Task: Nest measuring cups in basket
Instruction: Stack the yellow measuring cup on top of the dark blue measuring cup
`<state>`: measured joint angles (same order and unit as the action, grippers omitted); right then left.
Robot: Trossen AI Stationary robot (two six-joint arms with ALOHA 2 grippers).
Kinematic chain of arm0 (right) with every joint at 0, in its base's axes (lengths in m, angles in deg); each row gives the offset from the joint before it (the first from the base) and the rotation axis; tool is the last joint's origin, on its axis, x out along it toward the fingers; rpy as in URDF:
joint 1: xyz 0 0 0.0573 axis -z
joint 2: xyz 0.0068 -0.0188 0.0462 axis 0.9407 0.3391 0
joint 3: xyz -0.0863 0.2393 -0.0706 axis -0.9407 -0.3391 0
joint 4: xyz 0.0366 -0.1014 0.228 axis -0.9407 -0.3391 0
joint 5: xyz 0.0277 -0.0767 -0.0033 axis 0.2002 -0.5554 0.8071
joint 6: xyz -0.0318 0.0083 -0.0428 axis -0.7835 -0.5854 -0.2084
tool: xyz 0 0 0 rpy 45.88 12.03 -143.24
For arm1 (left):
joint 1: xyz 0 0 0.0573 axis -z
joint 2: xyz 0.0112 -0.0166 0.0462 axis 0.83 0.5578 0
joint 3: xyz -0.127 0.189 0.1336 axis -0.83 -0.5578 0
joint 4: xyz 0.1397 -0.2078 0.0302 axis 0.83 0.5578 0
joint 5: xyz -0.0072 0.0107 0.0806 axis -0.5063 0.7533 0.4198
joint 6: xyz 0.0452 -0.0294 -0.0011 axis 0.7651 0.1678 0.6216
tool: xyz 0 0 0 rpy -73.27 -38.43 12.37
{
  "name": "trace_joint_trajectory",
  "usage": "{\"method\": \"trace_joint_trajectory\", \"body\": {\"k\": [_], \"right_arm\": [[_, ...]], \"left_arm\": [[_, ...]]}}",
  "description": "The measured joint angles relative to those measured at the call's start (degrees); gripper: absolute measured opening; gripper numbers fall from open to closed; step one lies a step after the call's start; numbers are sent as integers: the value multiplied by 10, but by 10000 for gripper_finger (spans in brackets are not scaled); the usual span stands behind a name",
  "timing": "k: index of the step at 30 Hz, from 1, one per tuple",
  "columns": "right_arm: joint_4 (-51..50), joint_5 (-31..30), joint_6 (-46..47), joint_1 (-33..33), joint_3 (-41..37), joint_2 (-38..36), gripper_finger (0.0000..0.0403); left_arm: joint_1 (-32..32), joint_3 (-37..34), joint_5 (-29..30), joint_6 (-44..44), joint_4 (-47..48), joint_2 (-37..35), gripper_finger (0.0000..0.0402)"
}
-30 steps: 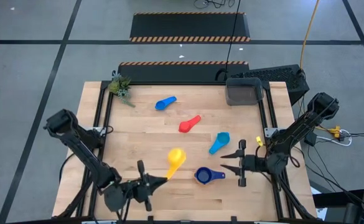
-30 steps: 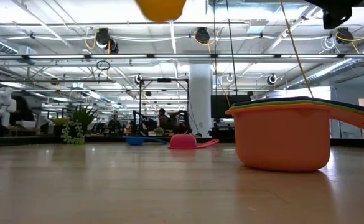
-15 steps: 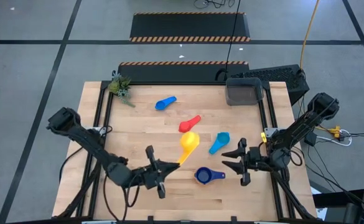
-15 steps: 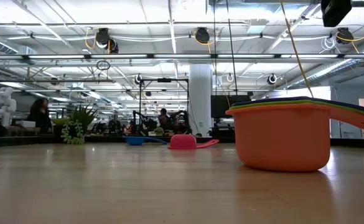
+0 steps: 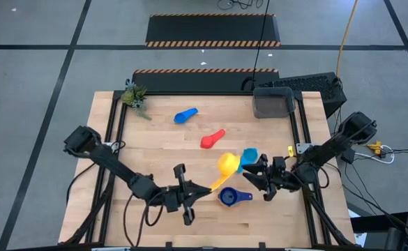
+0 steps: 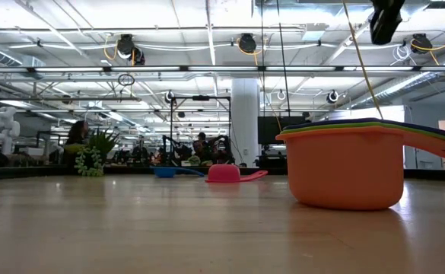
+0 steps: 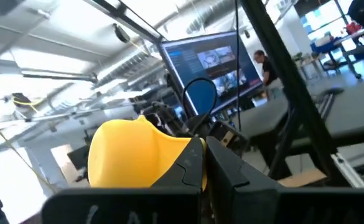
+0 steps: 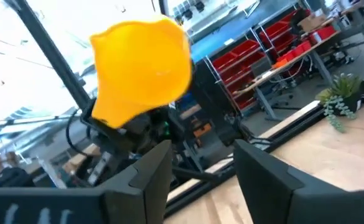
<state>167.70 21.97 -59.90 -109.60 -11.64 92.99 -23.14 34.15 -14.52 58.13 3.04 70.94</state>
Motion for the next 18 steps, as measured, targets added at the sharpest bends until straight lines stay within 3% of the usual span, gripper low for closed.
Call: {"method": "trace_joint_trajectory", "body": {"k": [5,10,18], "right_arm": [[34,10,-1,5,0,16,191],[46,10,0,12,0,16,206],[48,11,-1,23,0,16,212]], "left_arm": [[-10,0,-21,5,-20,21,3],[-19,0,-84,-11,-21,26,3],[-13,0,-85,-10,-17,26,3]]}}
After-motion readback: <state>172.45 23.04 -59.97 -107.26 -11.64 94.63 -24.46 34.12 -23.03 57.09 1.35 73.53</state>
